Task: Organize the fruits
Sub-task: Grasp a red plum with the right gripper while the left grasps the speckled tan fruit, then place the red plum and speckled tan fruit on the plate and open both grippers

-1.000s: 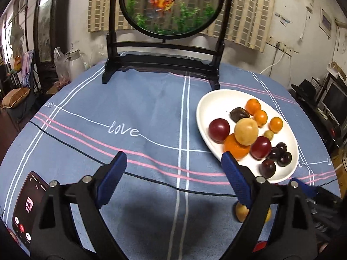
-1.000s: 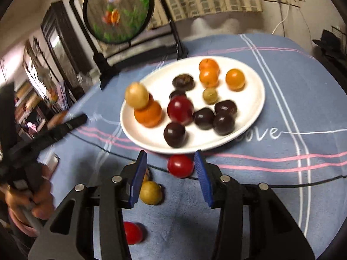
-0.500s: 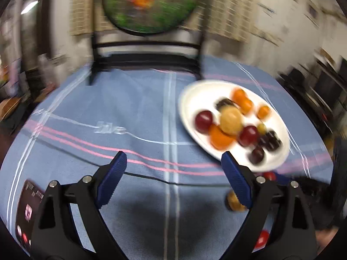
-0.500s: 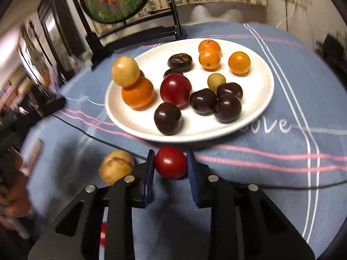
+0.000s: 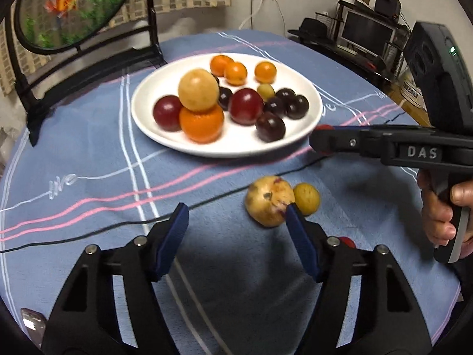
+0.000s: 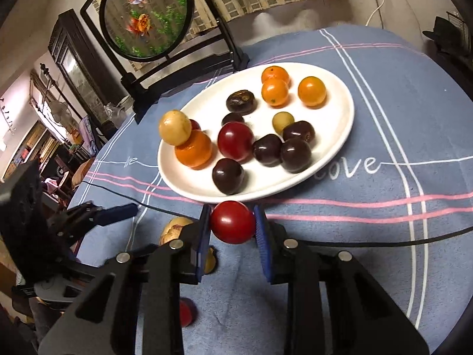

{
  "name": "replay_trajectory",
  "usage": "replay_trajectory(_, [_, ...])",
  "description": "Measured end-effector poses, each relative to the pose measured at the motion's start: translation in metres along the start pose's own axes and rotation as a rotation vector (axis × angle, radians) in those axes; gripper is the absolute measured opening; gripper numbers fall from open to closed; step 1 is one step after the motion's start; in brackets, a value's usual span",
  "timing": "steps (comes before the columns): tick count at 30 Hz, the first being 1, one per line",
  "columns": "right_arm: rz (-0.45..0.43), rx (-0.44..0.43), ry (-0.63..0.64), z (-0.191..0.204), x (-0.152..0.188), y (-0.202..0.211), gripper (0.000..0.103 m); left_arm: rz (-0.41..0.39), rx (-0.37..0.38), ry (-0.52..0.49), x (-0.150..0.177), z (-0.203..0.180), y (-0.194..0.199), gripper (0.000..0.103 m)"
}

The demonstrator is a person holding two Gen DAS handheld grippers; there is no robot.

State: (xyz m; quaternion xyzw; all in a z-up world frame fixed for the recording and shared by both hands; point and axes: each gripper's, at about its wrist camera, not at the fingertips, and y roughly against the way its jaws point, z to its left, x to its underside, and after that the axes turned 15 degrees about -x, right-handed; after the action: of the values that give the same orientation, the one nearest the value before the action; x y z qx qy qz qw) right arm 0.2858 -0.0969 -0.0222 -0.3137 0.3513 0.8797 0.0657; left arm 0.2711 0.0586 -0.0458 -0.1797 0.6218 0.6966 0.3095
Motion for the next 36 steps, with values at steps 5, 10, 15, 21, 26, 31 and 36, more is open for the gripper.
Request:
replay_trajectory(5, [-0.001, 0.002, -0.004, -0.001, -0.001, 0.001, 0.03, -0.014, 0.04, -0.006, 0.001, -0.009, -0.007, 0.069])
replay_trajectory(10, [0.003, 0.007, -0.015, -0.003, -0.001, 0.0, 0.03, -0.023, 0.055, -0.002, -0.001, -0.014, -0.012, 0.061])
replay_trajectory(15, [-0.002, 0.009, -0.011, -0.003, -0.001, 0.002, 0.03, -0.017, 0.114, 0.011, -0.003, -0.015, -0.014, 0.04])
replay_trajectory(21, [-0.004, 0.007, -0.013, -0.003, -0.001, 0.003, 0.03, -0.009, 0.105, 0.007, -0.003, -0.018, -0.014, 0.04])
replay_trajectory(26, [-0.012, 0.005, 0.002, 0.0, -0.002, 0.003, 0.03, -0.008, 0.064, 0.001, -0.004, -0.022, -0.012, 0.04])
replay_trajectory(31, [-0.017, 0.003, 0.013, 0.001, -0.003, 0.004, 0.03, -0.024, 0.016, -0.004, -0.005, -0.023, -0.007, 0.039])
replay_trajectory(36, [-0.032, -0.007, 0.016, 0.002, -0.006, 0.007, 0.03, -0.044, 0.02, 0.021, -0.009, -0.017, 0.0, 0.039])
